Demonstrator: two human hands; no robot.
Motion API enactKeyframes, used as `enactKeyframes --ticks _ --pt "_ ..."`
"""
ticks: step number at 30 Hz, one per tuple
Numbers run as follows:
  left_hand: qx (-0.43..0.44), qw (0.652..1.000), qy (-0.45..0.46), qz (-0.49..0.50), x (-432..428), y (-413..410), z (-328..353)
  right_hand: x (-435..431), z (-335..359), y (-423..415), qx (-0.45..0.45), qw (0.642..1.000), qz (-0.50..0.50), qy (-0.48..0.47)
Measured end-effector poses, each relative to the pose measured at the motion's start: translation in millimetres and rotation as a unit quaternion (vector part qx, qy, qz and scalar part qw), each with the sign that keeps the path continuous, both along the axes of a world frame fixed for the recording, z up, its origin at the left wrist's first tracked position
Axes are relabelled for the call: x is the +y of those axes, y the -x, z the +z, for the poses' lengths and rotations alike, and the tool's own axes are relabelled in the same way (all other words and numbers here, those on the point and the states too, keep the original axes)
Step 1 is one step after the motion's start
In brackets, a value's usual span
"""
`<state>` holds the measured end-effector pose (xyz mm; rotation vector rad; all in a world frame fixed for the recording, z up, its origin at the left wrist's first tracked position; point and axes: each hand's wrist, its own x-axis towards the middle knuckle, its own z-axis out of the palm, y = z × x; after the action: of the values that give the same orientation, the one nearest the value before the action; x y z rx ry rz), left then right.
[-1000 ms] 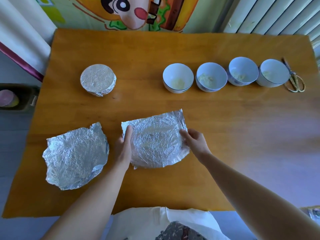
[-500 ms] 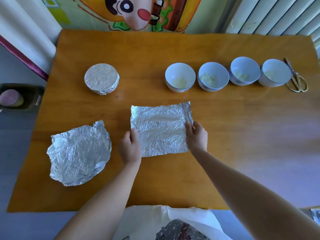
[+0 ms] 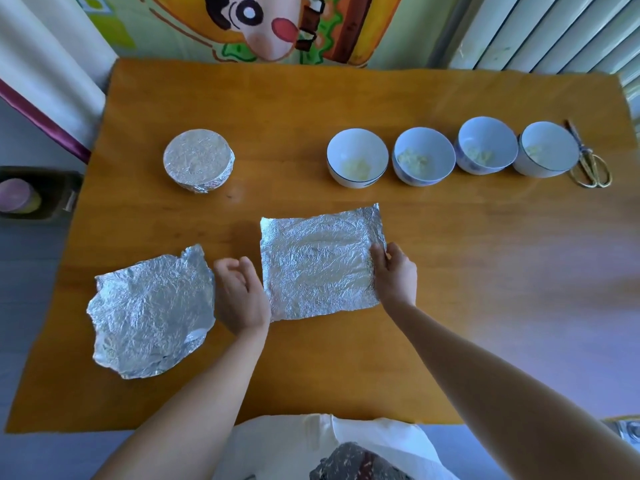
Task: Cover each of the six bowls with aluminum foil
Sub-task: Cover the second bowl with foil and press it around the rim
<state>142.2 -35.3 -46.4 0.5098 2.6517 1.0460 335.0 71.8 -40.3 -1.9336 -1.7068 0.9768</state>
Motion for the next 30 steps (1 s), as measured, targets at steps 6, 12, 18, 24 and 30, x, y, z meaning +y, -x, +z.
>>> enactKeyframes --ticks 6,12,18,24,30 --pt "0.224 0.894 -0.034 -0.388 23 -21 13 -3 -1 7 -0.012 1.000 -0.001 0.011" --pt "0.219 0.804 0.201 -0.515 34 -39 -2 -2 -5 2 -0.016 0.999 -0.007 0.034" --pt "0.200 0.796 0.224 -0.526 37 -39 -4 1 6 2 -0.018 0.961 0.153 -0.228" --pt "0.187 0.806 0.225 -0.514 40 -40 1 9 -4 24 -0.121 0.893 0.407 -0.148" --pt "0.174 0.815 0.195 -0.517 33 -27 -2 6 -15 23 -0.140 0.913 0.376 -0.072"
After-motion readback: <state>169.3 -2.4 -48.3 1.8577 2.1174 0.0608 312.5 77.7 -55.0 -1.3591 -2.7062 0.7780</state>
